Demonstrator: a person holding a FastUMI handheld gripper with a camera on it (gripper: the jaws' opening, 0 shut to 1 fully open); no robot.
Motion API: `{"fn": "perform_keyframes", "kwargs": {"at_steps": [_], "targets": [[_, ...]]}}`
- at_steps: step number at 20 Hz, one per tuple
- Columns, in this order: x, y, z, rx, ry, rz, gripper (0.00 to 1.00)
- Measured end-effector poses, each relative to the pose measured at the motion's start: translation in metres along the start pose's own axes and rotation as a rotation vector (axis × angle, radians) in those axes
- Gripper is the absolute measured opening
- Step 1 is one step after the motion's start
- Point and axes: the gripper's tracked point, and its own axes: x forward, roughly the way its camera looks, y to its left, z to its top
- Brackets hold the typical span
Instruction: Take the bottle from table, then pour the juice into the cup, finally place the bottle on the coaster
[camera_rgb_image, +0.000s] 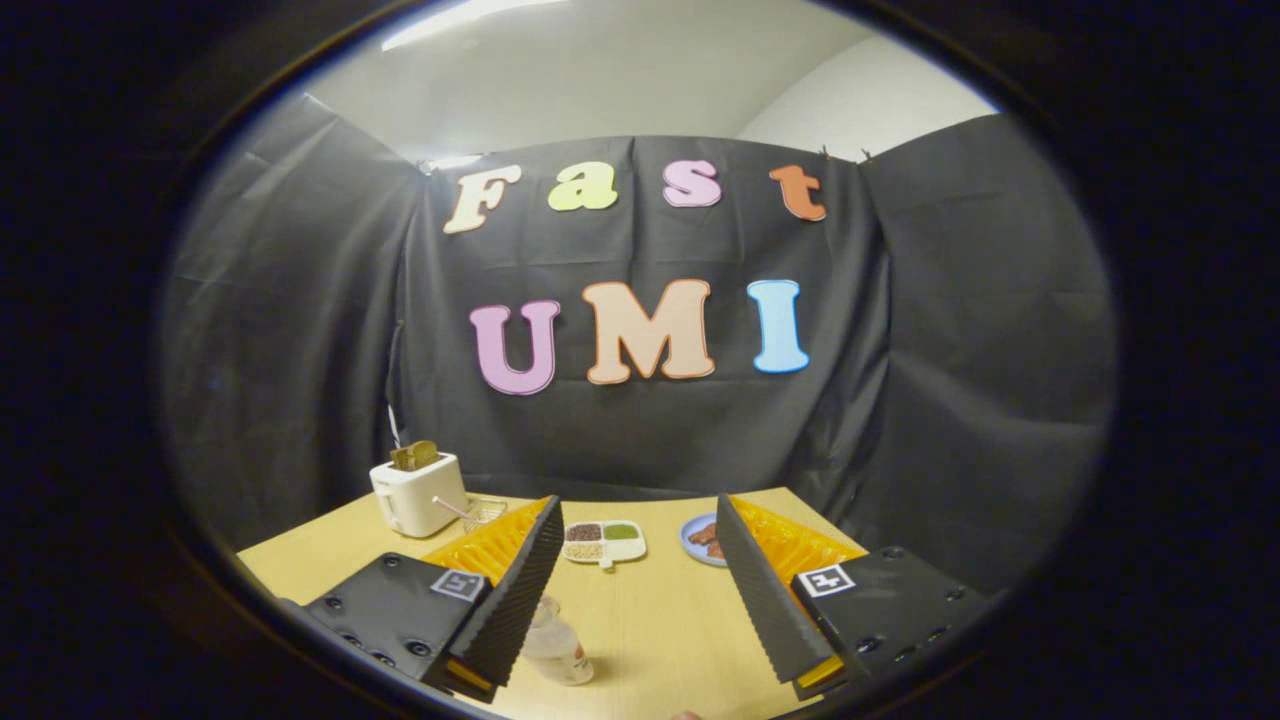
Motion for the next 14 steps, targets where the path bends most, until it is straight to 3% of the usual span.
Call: {"fn": "perform_keyframes", "kwargs": {"at_steps": [8, 14], "targets": [[0.000, 0.014, -0.048, 0.015, 0.075, 0.027, 0.97], [-0.008, 0.051, -0.090, 0.007, 0.152, 0.131, 0.97]]}}
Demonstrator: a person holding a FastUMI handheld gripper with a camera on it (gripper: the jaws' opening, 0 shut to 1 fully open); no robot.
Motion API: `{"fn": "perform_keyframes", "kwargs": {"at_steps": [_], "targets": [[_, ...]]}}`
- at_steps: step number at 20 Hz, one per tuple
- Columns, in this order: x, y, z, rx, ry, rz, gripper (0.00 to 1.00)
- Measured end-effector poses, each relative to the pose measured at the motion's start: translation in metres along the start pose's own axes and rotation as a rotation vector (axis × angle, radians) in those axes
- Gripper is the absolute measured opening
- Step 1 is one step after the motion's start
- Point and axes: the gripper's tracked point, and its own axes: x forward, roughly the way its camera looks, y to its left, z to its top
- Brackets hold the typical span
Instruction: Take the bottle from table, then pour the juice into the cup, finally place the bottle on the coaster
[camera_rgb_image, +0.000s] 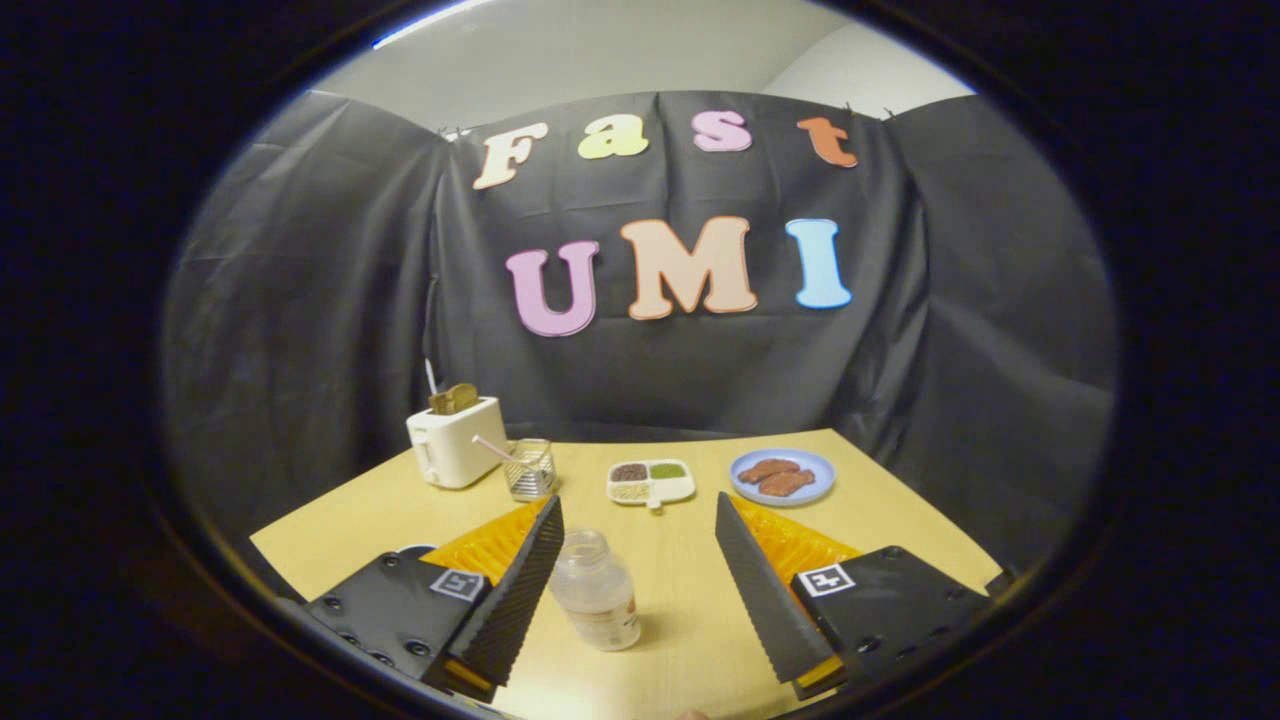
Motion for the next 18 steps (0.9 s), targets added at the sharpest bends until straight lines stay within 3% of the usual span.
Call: {"fn": "perform_keyframes", "kwargs": {"at_steps": [11, 18], "targets": [[0.015, 0.034, -0.067, -0.022, 0.135, 0.075, 0.97], [0.035, 0.028, -0.105, 0.009, 0.212, 0.052, 0.97]]}}
